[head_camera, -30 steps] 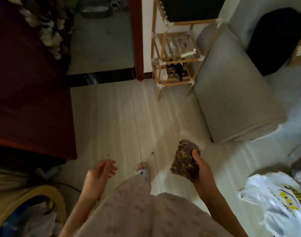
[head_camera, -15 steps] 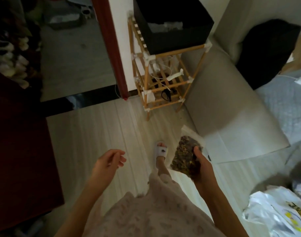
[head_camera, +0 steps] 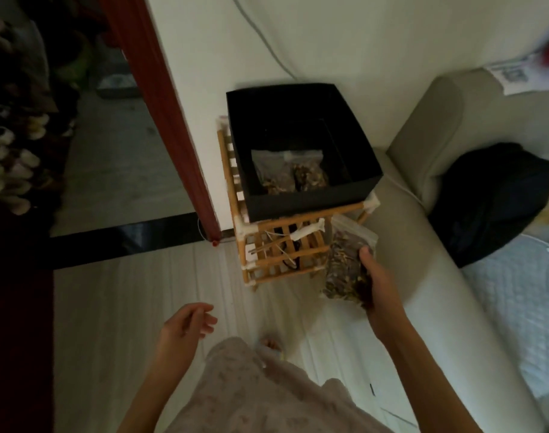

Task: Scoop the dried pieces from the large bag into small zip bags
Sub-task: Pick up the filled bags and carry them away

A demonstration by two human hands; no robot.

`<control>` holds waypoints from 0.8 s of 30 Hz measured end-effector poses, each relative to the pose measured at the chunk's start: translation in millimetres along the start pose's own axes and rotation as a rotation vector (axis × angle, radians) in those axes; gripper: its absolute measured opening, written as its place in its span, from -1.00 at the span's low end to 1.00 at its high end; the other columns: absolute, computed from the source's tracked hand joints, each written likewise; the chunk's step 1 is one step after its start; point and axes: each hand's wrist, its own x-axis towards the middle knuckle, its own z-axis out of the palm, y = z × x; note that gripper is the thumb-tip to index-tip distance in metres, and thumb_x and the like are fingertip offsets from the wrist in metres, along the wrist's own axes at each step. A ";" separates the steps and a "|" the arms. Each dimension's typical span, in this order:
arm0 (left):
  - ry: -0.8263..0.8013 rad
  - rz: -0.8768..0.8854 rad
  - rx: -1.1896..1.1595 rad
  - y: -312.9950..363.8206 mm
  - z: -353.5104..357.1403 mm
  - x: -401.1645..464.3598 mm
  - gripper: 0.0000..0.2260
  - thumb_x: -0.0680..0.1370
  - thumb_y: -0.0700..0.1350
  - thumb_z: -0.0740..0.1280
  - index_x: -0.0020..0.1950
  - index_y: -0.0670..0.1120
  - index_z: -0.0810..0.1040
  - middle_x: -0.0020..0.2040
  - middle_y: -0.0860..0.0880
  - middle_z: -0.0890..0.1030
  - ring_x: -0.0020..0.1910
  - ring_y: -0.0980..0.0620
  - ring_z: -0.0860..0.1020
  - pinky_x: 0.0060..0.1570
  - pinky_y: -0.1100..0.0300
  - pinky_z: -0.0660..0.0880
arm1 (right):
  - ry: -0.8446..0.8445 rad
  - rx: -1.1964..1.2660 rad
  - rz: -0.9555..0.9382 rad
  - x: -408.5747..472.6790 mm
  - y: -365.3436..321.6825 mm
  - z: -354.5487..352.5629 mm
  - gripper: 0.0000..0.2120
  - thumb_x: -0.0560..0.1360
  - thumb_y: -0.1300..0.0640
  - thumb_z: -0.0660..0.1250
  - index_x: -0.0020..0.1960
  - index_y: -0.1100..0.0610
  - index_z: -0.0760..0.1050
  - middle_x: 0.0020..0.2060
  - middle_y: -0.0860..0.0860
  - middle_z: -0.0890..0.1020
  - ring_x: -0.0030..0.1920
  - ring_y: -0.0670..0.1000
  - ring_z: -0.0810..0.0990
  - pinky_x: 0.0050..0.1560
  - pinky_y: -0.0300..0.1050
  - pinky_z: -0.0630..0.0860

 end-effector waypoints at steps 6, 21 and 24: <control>-0.031 0.034 0.056 35.6 25.2 81.7 -0.78 0.60 -0.21 0.16 -0.07 0.05 0.53 -0.20 0.03 0.64 -0.24 0.14 0.62 -0.30 0.29 0.50 | -0.049 -0.081 -0.190 64.1 -73.8 27.3 -0.72 0.49 -0.10 0.28 0.03 0.08 0.57 -0.15 0.00 0.72 -0.12 0.00 0.69 -0.24 -0.21 0.59; 0.011 0.216 0.106 137.2 68.8 246.7 -0.58 0.61 -0.17 0.14 0.47 0.00 0.18 -0.16 0.29 0.42 -0.35 0.56 0.42 -0.37 0.62 0.34 | -0.055 -1.049 -0.058 252.4 -151.9 80.5 -0.50 0.64 0.01 0.07 0.34 0.44 0.28 0.24 0.31 0.46 0.25 0.26 0.44 0.12 -0.01 0.40; 0.062 0.197 0.069 140.5 76.1 249.6 -0.55 0.62 -0.16 0.13 0.48 0.05 0.12 -0.02 0.32 0.42 -0.24 0.59 0.43 -0.32 0.67 0.31 | -0.085 -1.066 0.046 260.3 -146.0 85.8 -0.50 0.66 0.04 0.02 0.41 0.41 0.20 0.39 0.31 0.32 0.37 0.26 0.33 0.27 -0.04 0.31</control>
